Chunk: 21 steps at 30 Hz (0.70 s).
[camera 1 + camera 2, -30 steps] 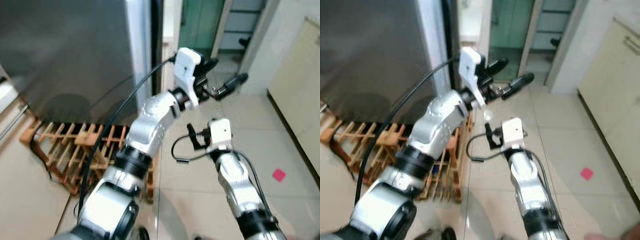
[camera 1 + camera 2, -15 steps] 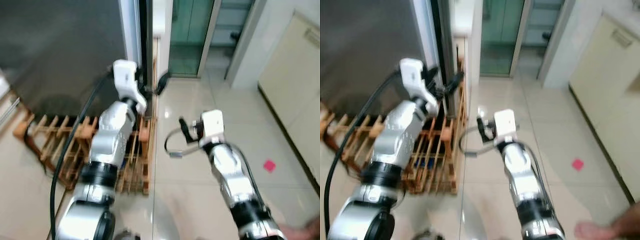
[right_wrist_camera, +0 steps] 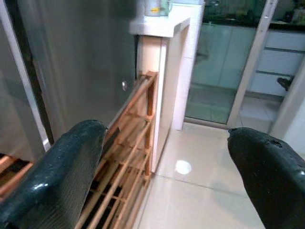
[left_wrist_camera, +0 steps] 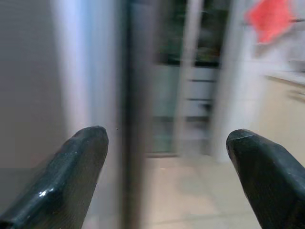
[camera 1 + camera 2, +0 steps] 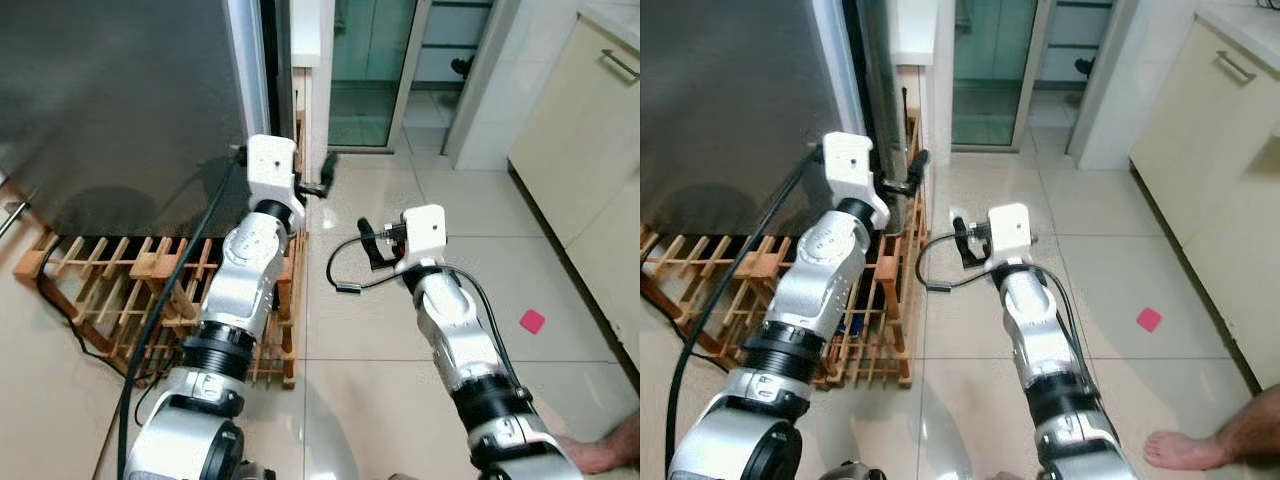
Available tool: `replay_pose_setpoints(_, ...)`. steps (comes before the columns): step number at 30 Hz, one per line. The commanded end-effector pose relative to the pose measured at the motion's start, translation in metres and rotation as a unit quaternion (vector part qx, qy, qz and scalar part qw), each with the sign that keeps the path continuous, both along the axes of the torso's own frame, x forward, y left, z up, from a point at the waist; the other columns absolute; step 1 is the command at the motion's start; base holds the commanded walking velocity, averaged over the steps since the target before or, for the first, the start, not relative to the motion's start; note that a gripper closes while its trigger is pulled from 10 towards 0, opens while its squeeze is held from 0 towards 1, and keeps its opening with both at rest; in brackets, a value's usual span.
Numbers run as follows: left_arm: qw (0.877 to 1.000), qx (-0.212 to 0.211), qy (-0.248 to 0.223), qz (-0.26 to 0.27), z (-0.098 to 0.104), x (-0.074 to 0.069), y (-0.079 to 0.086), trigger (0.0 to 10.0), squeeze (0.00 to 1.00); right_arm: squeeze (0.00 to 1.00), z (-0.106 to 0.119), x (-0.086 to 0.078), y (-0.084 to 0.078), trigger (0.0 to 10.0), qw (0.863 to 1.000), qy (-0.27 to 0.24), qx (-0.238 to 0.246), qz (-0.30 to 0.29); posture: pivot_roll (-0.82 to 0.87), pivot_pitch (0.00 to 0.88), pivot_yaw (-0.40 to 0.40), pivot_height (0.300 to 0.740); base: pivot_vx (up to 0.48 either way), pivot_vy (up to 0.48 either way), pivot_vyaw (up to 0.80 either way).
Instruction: Restocking fridge
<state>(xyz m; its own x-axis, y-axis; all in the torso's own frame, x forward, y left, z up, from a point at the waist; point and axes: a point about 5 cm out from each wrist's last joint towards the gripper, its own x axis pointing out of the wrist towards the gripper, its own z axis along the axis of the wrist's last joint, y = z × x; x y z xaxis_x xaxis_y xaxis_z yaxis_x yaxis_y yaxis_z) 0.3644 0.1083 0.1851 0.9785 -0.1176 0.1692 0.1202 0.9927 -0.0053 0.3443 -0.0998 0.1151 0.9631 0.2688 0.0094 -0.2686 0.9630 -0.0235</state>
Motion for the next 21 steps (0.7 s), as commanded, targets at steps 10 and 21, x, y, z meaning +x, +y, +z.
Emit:
replay_pose_setpoints(10,0.955,0.071,-0.048,0.284,0.024,-0.023,0.127,10.0,0.00,0.00,0.031,0.037,0.023,10.0,0.998,0.029,0.044,0.042,0.11,0.000,-0.011,0.740,0.000,0.000,0.00)
replay_pose_setpoints(21,0.932,0.117,-0.061,0.339,0.035,-0.056,0.156,10.0,0.00,0.00,0.051,0.049,0.050,10.0,0.988,0.074,0.090,0.104,0.24,0.000,-0.058,0.740,0.000,0.000,0.00)
